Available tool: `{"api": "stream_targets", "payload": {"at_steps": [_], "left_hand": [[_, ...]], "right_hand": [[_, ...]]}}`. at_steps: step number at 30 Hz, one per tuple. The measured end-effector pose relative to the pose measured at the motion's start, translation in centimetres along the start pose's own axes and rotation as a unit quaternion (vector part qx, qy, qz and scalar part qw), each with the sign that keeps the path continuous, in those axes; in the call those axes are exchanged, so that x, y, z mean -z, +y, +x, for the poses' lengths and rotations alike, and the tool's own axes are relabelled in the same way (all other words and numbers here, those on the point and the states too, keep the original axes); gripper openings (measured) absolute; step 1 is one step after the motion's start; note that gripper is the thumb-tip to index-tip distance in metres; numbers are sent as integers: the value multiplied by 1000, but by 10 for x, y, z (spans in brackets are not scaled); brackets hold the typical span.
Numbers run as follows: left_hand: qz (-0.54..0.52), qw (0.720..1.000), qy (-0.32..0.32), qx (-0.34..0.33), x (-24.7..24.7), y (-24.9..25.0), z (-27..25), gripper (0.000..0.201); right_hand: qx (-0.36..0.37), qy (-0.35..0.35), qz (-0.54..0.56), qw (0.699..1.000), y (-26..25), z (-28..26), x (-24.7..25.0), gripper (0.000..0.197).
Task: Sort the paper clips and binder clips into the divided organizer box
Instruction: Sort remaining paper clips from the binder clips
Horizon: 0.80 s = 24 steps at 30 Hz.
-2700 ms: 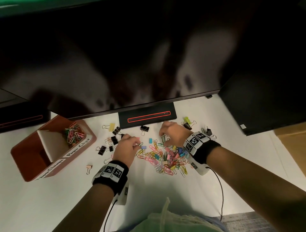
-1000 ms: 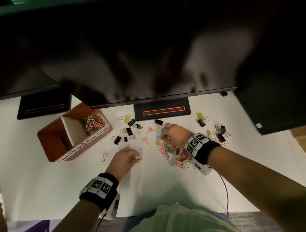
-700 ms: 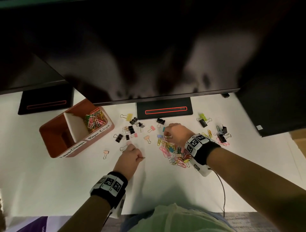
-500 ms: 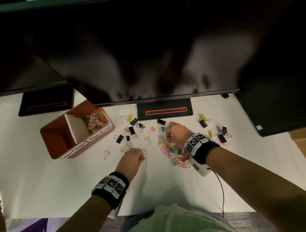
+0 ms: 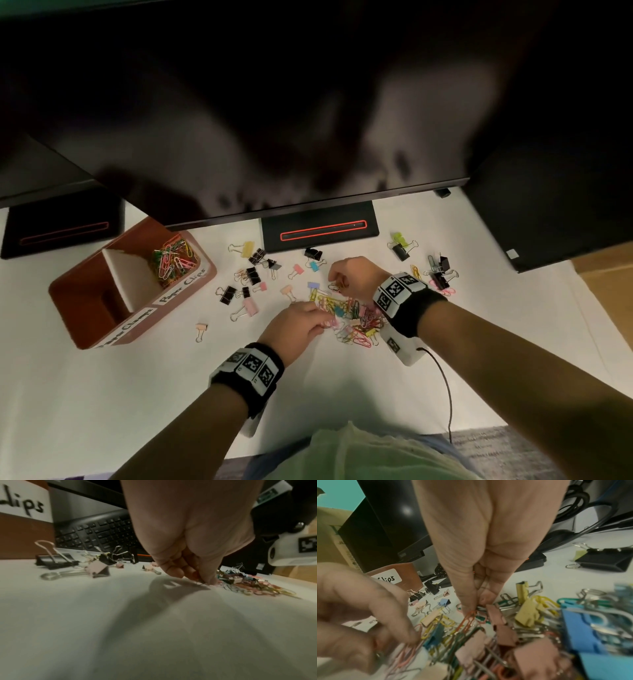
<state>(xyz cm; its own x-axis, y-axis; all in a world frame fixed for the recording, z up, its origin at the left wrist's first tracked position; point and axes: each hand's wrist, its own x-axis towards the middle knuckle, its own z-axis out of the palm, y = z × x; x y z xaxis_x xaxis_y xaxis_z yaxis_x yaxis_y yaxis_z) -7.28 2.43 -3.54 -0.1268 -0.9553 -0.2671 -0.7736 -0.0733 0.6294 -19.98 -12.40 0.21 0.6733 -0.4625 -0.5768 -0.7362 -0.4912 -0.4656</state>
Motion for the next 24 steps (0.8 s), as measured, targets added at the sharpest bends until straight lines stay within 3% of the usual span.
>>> {"api": "stream_targets", "payload": {"at_steps": [10, 14, 24], "left_hand": [[-30, 994, 65, 78, 0, -4, 9, 23], [-28, 994, 75, 78, 3, -4, 11, 14], [42, 995, 23, 82, 9, -6, 7, 8]], "right_hand": [[-27, -49, -50, 997, -9, 10, 2, 25], [-23, -31, -52, 998, -8, 8, -2, 23], [-13, -27, -44, 999, -4, 2, -5, 22]]}}
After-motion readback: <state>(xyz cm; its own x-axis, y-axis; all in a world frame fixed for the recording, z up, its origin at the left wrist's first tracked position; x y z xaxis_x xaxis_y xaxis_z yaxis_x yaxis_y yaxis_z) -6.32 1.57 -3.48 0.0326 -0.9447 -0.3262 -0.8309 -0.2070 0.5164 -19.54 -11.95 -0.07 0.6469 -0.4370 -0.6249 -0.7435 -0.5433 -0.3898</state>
